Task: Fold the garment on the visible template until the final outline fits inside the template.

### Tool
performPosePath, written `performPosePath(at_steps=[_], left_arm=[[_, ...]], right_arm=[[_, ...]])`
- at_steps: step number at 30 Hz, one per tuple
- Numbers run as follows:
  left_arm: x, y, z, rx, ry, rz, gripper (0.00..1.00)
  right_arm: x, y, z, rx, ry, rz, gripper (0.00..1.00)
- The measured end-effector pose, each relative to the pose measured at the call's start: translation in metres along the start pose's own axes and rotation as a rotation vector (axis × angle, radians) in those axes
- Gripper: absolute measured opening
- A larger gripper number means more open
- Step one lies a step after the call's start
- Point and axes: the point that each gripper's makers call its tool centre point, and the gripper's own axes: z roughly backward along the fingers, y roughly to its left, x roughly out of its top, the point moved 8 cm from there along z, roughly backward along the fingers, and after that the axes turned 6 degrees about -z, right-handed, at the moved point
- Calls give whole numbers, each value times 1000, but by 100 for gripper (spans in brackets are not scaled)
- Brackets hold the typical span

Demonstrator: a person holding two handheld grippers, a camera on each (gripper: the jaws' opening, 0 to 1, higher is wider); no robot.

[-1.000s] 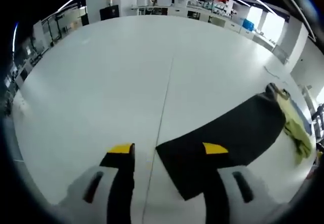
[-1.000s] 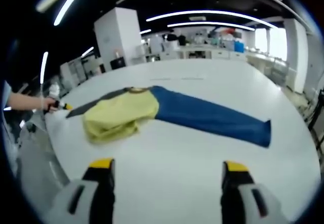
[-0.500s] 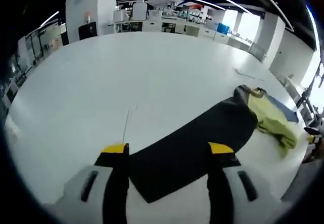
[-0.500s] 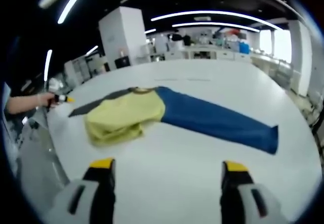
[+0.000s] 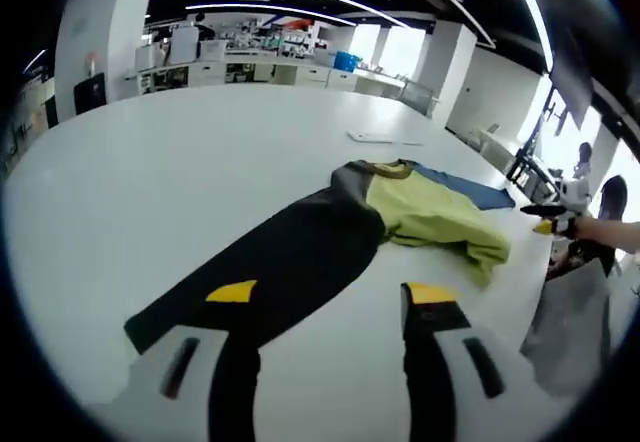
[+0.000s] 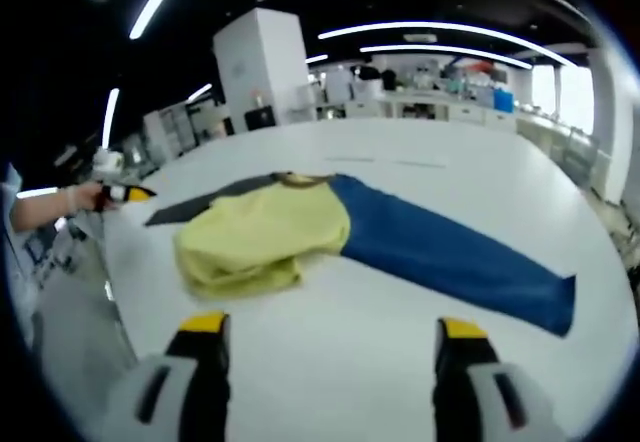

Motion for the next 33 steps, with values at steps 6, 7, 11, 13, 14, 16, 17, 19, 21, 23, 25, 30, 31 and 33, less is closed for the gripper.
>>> performPosePath(at_steps=[6, 7, 11, 13, 14, 16, 17, 19, 21, 23, 25, 30, 31, 33], left_arm=[[-3, -36, 0, -39, -32, -17, 49], [-4, -40, 0, -37, -35, -21, 49], [-13, -56, 0, -72, -36, -24, 51], [-18, -62, -1, -90, -25, -56, 51], [-20, -68, -1, -95, -17, -65, 51], [-25, -73, -3, -124, -13, -58, 52], [-27, -76, -3, -132, -10, -55, 51], [-30, -81, -2, -150, -14, -55, 51], [-31, -90, 1, -167, -21, -52, 51], [-33, -92, 2, -187, -18, -65, 51], [-38, -93, 0, -188, 7, -85, 51], [-45, -98, -1, -204, 6, -66, 51], [-46, -99, -1, -204, 7, -68, 51], [-49, -105, 0, -212, 5, -59, 50]], right_arm=[[9, 11, -18, 35, 6, 24, 82], [10, 11, -20, 40, 8, 25, 81], [14, 17, -31, 62, 23, 42, 78], [17, 19, -36, 69, 32, 52, 74], [17, 20, -38, 73, 36, 56, 73], [19, 21, -45, 86, 55, 71, 69], [19, 22, -48, 87, 62, 78, 66], [22, 24, -55, 94, 72, 88, 61], [24, 26, -62, 98, 79, 80, 60], [25, 29, -68, 110, 94, 72, 57], [25, 29, -74, 112, 103, 79, 51], [25, 26, -91, 136, 132, 43, 42], [25, 26, -93, 139, 137, 36, 38], [24, 27, -93, 147, 149, 29, 30]])
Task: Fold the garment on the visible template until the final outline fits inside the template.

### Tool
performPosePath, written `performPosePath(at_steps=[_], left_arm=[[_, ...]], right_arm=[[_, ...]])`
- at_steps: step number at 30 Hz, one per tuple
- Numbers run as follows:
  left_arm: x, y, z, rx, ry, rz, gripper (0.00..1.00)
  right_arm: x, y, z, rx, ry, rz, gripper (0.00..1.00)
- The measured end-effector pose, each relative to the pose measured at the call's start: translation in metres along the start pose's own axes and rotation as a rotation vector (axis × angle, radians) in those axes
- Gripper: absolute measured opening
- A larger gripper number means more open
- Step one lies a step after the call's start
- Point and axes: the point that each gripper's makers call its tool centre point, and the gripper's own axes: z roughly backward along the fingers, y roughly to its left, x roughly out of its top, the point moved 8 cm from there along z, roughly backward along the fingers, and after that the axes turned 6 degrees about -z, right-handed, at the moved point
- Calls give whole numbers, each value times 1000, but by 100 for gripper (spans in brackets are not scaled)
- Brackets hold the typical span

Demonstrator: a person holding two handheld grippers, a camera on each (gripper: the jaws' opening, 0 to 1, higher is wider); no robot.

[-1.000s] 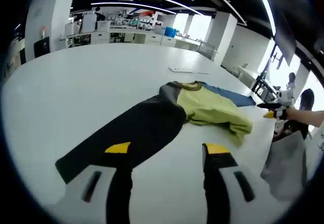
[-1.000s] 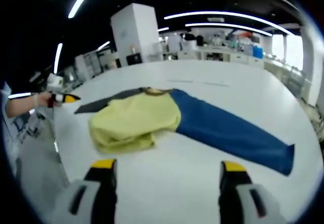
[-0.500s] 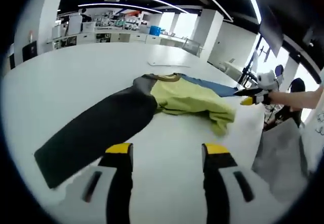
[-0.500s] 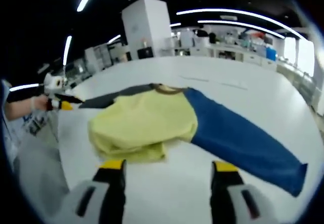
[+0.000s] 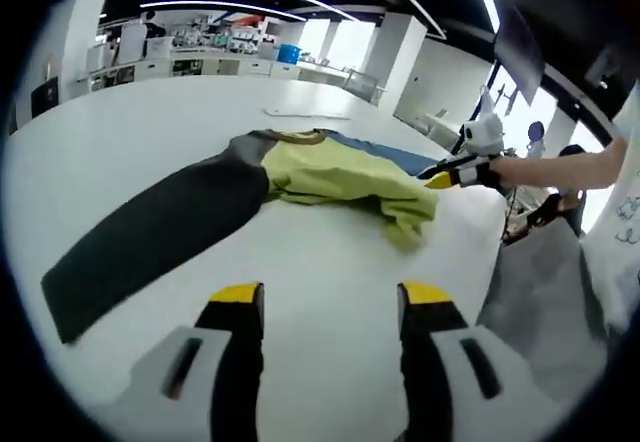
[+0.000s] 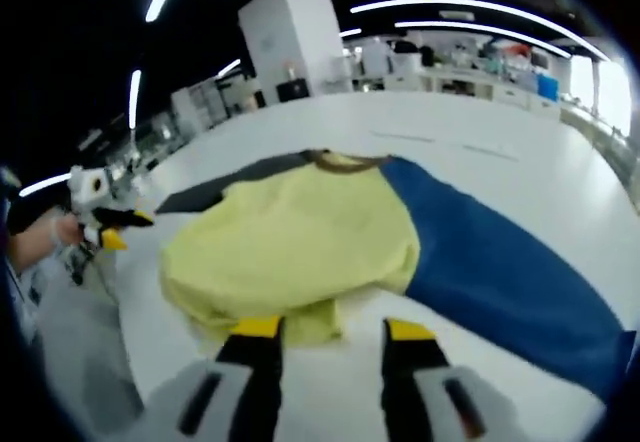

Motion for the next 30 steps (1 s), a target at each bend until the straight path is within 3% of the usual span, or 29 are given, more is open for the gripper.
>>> performPosePath(at_steps=[11, 14, 30], left_arm=[[-16, -11, 4, -10, 12, 38, 47], [-18, -11, 3, -12, 12, 48, 47], [-17, -19, -11, -40, -5, 93, 42]], right_arm=[[-5, 0, -19, 11, 38, -55, 10], [-7, 4, -15, 10, 46, -62, 0], [-26, 12, 20, -14, 6, -145, 0]])
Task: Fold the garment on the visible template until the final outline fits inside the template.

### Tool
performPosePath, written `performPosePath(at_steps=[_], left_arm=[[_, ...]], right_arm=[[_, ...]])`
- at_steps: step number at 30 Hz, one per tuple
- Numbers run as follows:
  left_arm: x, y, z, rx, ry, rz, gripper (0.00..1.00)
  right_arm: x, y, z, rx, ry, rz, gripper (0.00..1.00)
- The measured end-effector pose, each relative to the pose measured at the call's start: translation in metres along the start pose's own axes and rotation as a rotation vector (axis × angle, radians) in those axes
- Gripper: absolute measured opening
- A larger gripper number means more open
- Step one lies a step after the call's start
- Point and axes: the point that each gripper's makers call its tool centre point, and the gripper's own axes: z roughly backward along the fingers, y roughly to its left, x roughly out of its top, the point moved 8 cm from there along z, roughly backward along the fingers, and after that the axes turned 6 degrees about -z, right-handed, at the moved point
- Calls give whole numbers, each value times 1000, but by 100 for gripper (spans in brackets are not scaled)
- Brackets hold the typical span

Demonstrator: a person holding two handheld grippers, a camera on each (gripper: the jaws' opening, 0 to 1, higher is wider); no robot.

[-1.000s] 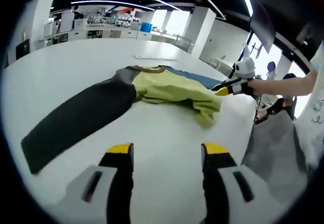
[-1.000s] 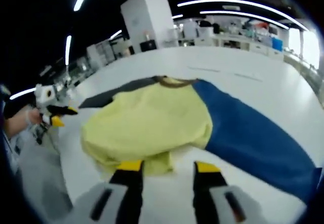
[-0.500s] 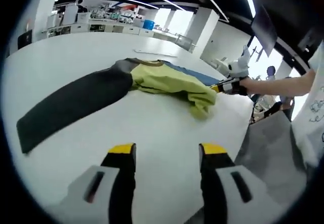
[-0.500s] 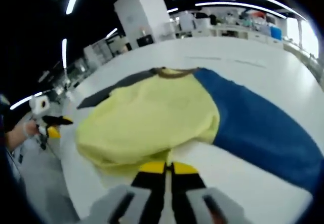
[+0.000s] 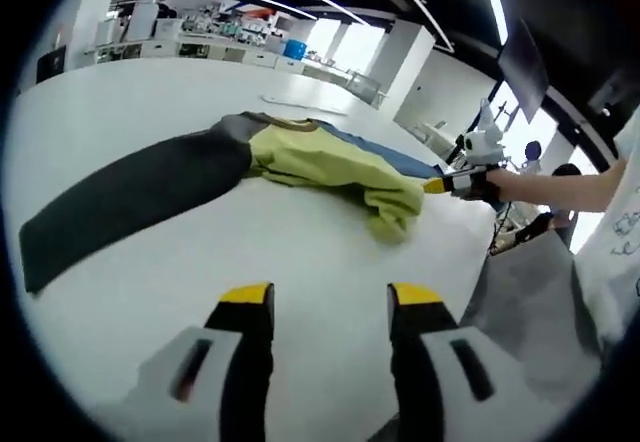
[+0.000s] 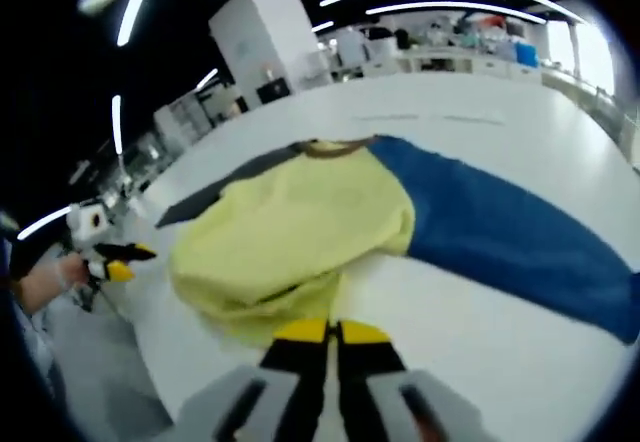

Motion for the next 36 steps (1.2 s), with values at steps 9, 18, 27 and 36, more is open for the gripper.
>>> performPosePath(at_steps=[9, 18, 27, 36], left_arm=[[11, -3, -18, -29, -2, -8, 36], [31, -4, -51, -52, -2, -12, 27], [52, -12, -100, -98, -10, 59, 19], [65, -25, -119, -161, -38, 169, 15]], right_arm=[[-20, -1, 26, -13, -22, -53, 0], [-36, 5, 46, -18, -41, -114, 0], [-42, 6, 58, -25, -57, -147, 0], [-42, 2, 60, -30, -73, -170, 0]])
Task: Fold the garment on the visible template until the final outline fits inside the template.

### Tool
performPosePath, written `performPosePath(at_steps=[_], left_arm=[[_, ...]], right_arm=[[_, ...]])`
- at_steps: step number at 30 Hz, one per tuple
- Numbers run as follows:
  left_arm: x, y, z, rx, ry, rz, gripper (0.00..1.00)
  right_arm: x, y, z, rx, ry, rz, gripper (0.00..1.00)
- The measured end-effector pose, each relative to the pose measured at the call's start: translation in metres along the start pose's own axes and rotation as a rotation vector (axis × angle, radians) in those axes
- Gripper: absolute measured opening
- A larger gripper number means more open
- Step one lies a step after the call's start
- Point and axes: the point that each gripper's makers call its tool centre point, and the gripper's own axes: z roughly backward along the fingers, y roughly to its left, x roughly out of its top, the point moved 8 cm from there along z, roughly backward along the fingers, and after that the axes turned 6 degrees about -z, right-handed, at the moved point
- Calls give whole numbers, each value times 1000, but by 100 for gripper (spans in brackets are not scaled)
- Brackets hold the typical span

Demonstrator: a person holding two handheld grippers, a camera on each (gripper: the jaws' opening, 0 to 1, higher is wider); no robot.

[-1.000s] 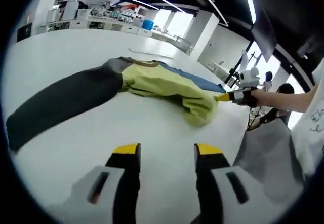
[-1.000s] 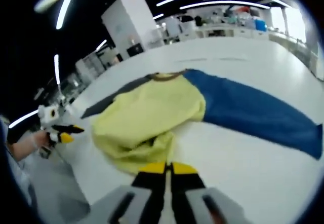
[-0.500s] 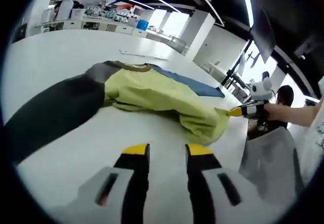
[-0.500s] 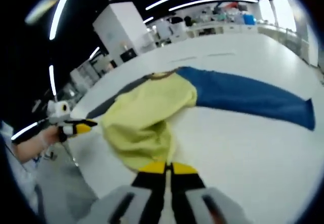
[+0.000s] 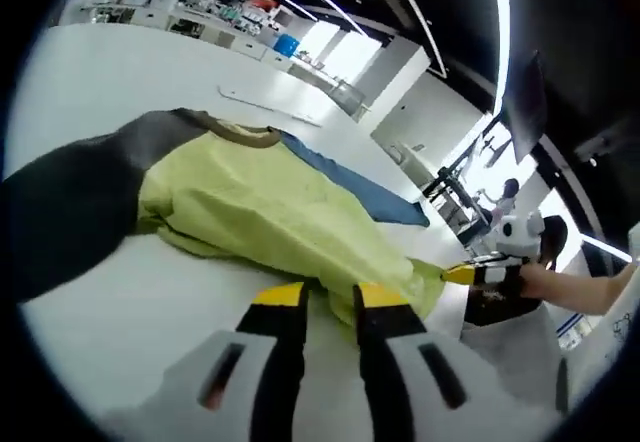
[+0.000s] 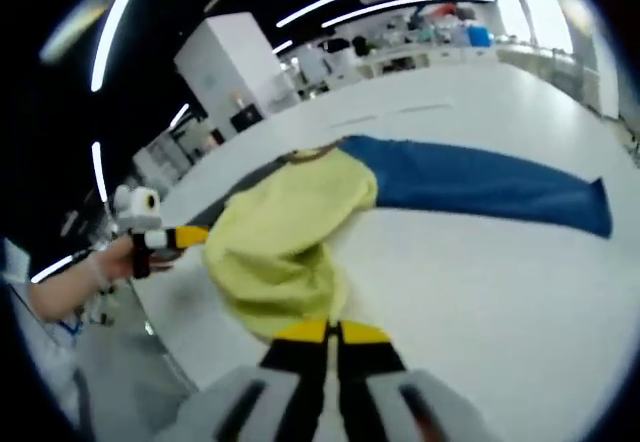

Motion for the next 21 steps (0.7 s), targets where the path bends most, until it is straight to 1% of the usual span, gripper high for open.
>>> performPosePath(at_steps=[3, 6, 8, 13, 17, 19, 21], left_arm=[[-3, -1, -5, -14, 26, 22, 14], [-5, -7, -4, -35, 34, 52, 6], [-6, -9, -7, -40, 39, 57, 1], [-5, -8, -13, -41, 56, 58, 0], [-3, -10, -13, -43, 43, 77, 0], [1, -10, -10, -30, 28, 64, 0], [8, -11, -8, -45, 6, 66, 0]], right_arm=[[0, -1, -1, -2, 1, 0, 0], [0, -1, -1, -1, -3, -6, 0], [0, 0, -1, 0, -2, -7, 0], [0, 1, -2, 1, 1, -1, 0], [0, -1, -2, 1, -1, -7, 0], [0, -2, -2, 1, -2, -9, 0], [0, -1, -2, 2, -6, -11, 0]])
